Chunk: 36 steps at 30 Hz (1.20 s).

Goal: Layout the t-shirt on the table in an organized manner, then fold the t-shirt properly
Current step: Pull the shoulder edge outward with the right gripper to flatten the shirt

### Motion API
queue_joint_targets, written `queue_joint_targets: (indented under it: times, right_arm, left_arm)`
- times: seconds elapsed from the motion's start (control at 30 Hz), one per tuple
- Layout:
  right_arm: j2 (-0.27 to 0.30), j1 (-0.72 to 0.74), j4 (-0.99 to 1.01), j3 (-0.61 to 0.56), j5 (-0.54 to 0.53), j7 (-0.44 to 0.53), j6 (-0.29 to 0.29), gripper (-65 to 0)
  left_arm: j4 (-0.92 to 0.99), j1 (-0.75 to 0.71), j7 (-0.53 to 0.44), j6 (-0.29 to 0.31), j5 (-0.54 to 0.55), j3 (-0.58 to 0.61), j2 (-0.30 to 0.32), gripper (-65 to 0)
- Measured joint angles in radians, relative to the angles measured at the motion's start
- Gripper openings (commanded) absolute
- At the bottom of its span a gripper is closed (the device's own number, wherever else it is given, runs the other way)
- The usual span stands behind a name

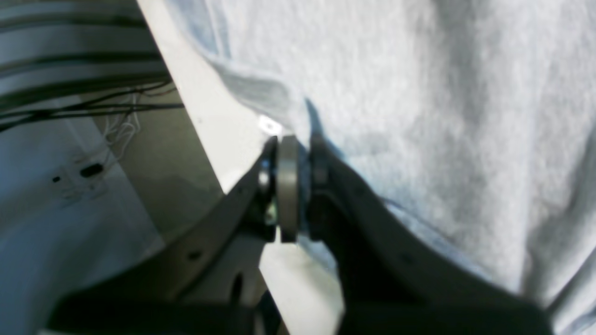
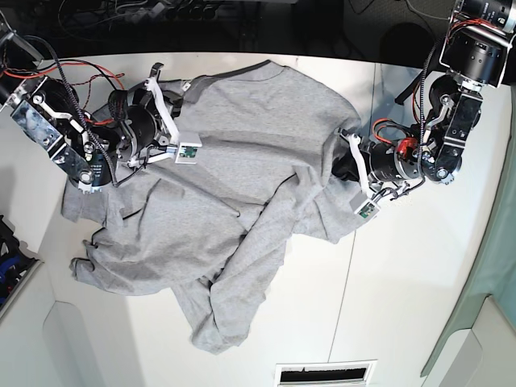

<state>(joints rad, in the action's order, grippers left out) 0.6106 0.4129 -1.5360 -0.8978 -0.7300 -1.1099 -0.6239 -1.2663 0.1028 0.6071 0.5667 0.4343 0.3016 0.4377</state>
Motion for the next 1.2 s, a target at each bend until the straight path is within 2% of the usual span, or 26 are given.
queue_joint_targets:
  times: [0.2,0.47,0.57,0.6,0.83,0.93,1.0,1.13,1.2]
  right_arm:
    - [0.047,-0.119,-0.026,0.051,0.047,0.011,0.018,-65.0]
    - [0.057,-0.304,-0.08,0.277,0.069,0.035,0.018,-65.0]
    - [0.057,-0.363,-0.084,0.362,0.06,0.039,0.031,-43.1]
    - [0.057,-0.386,-0.084,0.388,0.06,0.048,0.03,-38.9]
    - [0.048,-0.547,-0.086,0.596,0.066,0.121,0.035,-37.6]
    - [0.023,-0.599,-0.086,0.722,0.065,0.16,0.037,-37.6]
    - [-0.016,-0.615,-0.085,0.828,0.068,0.208,0.041,-37.6]
    - [-0.143,-0.607,-0.084,1.042,0.068,0.329,0.058,-37.6]
    - [-0.212,-0.596,-0.084,1.115,0.116,0.377,0.064,-37.6]
  left_arm:
    - [-0.001,0.001,-0.001,-0.016,-0.035,0.0,0.0,-65.0]
    - [-0.001,0.002,0.002,-0.016,-0.04,0.0,0.0,-65.0]
    - [-0.001,0.002,0.005,-0.016,-0.041,0.0,0.0,-65.0]
    - [-0.001,0.002,0.006,-0.016,-0.041,0.0,0.0,-65.0]
    - [-0.001,0.003,0.007,-0.016,-0.041,0.0,0.0,-65.0]
    - [-0.001,0.002,0.008,-0.016,-0.041,0.0,0.0,-65.0]
    - [-0.001,0.003,0.01,-0.017,-0.041,0.0,0.0,-65.0]
    - [-0.001,0.002,0.01,-0.019,-0.041,0.0,0.0,-65.0]
    - [-0.001,0.003,0.01,-0.019,-0.039,0.0,0.0,-65.0]
